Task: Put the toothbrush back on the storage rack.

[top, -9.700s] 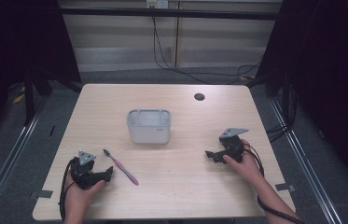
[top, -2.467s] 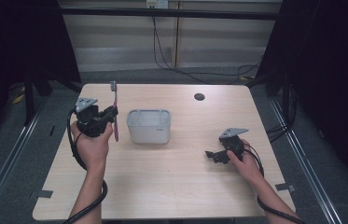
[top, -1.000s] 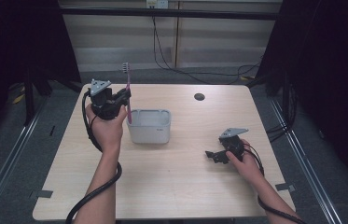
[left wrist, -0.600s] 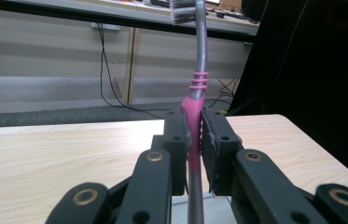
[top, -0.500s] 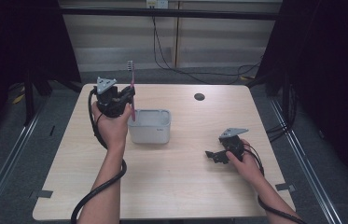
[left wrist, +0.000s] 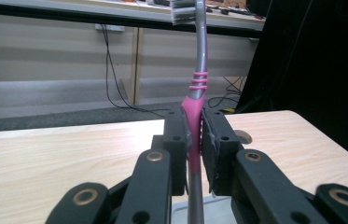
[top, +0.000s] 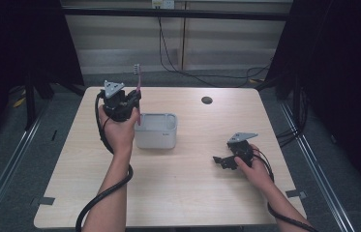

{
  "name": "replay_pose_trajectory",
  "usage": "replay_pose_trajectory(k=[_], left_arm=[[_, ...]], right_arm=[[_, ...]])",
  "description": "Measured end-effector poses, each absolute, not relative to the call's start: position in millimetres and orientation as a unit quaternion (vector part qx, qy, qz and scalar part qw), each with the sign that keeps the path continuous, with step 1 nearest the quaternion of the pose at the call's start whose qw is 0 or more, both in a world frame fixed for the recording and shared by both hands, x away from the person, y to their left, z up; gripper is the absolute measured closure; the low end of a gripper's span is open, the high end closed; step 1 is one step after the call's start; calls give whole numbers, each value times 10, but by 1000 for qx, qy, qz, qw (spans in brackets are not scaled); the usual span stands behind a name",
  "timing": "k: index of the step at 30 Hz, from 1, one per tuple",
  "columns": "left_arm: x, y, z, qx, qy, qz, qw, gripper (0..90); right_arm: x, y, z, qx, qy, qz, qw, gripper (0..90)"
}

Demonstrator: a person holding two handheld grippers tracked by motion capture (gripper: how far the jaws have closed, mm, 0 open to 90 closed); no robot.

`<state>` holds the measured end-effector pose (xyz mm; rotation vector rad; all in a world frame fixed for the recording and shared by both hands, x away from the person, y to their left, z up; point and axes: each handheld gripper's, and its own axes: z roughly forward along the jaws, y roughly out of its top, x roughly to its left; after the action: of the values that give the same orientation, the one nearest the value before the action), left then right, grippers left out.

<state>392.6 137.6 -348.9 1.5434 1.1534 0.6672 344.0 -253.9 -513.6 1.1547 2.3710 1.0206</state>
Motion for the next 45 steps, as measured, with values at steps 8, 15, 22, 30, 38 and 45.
replay_pose_trajectory(k=[8,15,22,30,38,45], left_arm=[[3963,1382,-3583,641,487,280,523,808],[3992,1334,-3623,656,472,295,509,808],[4031,1362,-3673,649,481,282,517,808],[4040,1376,-3759,646,488,282,514,807],[4032,1397,-3811,642,493,282,515,807],[4035,1388,-3877,644,497,279,510,807]], right_arm=[[3440,-2539,-5135,404,828,357,155,114],[3440,-2540,-5136,404,828,358,154,114],[3441,-2541,-5136,403,828,359,154,114],[3443,-2546,-5137,400,829,360,153,114],[3443,-2546,-5137,399,829,360,154,114],[3443,-2546,-5137,400,829,360,153,114]])
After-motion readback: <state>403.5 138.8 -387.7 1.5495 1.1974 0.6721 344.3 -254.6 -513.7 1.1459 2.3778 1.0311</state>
